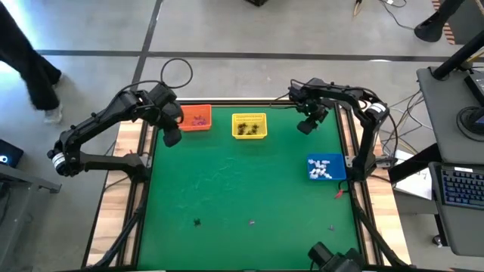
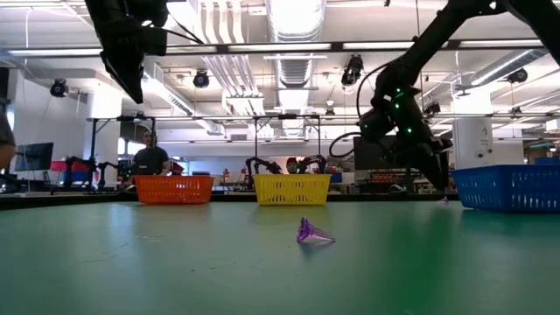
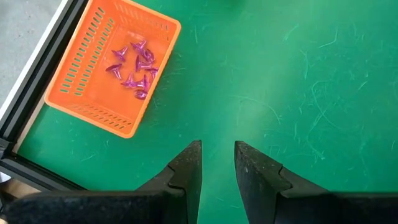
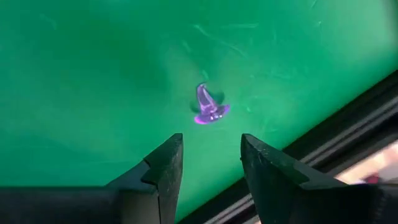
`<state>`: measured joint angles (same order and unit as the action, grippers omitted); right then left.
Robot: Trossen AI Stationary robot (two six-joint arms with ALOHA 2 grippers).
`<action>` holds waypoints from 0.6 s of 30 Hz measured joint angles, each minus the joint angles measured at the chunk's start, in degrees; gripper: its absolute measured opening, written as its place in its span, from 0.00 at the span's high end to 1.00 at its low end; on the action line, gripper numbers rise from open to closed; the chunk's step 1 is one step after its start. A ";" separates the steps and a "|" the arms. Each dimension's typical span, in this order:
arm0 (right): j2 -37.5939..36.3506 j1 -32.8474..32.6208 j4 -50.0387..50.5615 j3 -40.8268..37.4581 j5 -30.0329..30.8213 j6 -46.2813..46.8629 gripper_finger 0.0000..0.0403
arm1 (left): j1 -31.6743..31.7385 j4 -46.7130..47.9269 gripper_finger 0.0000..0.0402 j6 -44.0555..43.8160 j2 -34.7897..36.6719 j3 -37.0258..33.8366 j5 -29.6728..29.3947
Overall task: Sort Halloween decoration
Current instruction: Put the violet hat toy into the orange basket
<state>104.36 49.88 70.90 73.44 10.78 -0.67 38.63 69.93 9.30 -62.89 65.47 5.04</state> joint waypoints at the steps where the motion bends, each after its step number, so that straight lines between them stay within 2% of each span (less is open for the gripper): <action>1: 0.00 0.46 -0.62 -0.32 -0.57 0.02 0.62 | 0.00 -0.02 0.81 0.00 0.00 0.00 0.00; 18: 0.51 3.21 -9.88 -4.83 -5.16 -1.52 0.64 | 0.00 -0.57 0.81 0.00 0.00 0.00 0.00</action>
<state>104.87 53.09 61.02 68.61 5.63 -2.18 38.63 69.36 9.30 -62.89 65.47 5.04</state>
